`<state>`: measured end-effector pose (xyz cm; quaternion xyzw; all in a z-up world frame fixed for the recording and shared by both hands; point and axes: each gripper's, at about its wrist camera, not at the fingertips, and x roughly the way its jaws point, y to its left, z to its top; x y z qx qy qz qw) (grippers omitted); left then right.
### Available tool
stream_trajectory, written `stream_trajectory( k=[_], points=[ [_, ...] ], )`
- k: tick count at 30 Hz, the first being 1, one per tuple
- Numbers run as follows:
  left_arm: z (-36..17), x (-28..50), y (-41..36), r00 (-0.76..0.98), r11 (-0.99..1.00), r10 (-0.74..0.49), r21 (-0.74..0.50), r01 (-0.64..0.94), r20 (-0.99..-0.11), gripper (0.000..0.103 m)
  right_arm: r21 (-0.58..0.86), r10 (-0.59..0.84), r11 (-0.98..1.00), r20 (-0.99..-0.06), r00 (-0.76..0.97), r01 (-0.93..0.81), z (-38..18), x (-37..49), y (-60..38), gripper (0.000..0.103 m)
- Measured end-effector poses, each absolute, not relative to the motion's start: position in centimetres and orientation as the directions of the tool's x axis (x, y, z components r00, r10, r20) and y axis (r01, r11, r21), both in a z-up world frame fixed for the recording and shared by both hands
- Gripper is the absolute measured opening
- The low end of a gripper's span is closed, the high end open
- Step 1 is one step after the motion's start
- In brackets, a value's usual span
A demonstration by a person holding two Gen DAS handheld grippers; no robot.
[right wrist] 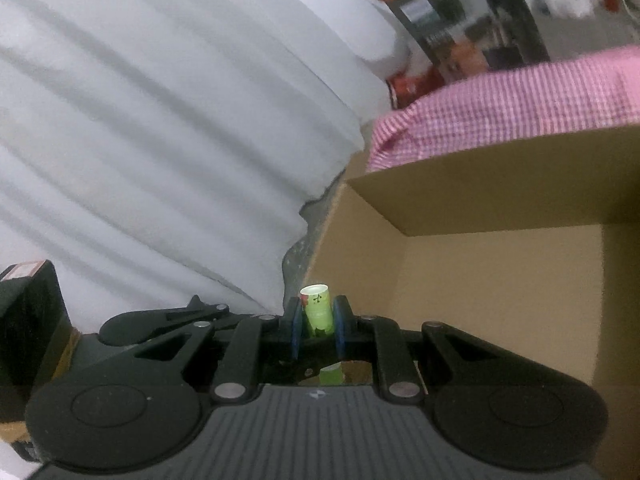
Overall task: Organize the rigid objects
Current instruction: 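Carry the green-and-white tube with the right gripper over the cardboard box, then open the right gripper to drop the tube into the box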
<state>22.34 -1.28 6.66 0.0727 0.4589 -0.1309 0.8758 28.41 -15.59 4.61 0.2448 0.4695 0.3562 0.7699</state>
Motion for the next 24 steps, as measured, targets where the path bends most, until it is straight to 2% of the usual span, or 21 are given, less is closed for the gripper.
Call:
stream_trajectory(
  k=[11, 16, 24],
  points=[
    [3.3, 27.1, -2.0, 0.460, 0.958, -0.052, 0.086, 0.273, -0.887, 0.018, 0.749, 0.771, 0.637, -0.611, 0.180, -0.185, -0.1, 35.1, -13.8, 0.018],
    [2.7, 28.0, -2.5, 0.464, 0.953, -0.009, 0.133, 0.271, -0.886, 0.020, 0.759, 0.767, 0.640, -0.622, 0.158, -0.118, -1.9, 36.5, -13.9, 0.021],
    [4.0, 27.4, -2.5, 0.501, 0.953, -0.008, 0.145, 0.266, -0.866, 0.025, 0.752, 0.756, 0.651, -0.630, 0.177, -0.105, -1.7, 36.3, -14.4, 0.021]
  ],
)
